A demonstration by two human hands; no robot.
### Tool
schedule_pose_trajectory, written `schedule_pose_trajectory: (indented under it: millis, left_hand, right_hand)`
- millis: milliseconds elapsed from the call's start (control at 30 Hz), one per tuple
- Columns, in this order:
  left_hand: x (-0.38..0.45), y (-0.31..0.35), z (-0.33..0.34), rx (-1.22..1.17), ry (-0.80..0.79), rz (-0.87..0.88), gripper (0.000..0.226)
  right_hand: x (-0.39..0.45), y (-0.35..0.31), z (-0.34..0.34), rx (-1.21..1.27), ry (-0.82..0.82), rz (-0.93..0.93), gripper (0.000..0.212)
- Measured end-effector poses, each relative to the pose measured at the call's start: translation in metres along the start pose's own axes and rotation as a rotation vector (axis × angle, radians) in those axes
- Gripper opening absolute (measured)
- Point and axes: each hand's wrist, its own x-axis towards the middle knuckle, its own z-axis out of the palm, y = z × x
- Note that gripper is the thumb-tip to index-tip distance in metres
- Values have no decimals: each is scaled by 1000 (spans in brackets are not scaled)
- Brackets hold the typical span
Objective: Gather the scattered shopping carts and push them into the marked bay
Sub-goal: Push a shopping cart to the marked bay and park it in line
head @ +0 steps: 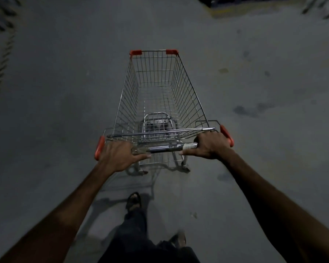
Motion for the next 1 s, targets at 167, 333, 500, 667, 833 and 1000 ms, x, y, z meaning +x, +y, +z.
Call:
schedule_pose_trajectory:
  millis: [167,333,500,667,833,1000]
  left_hand:
    - [15,-62,6,-65,28,-93,91]
    - [45,-134,11,-61,-7,-162,96]
    - [74,-200,-2,-124,-11,-200,92]
    - [120,-265,-4,-144,-22,-285,119]
    - [166,-314,-21,-180,-31,-298,112]
    - [218,-360,-33,-171,-6,-303,100]
  right_hand:
    - [77,-43,-19,-37,-2,-121,101]
    - [150,-98,-45,-89,-38,-170,100]
    - [223,-151,-76,-105,-77,-213,98]
    - [297,-189,-98,-96,-94,-189,101]
    - [365,-221,-120,-120,-93,-160,110]
    - [438,-241,-139,-142,-64,-213,111]
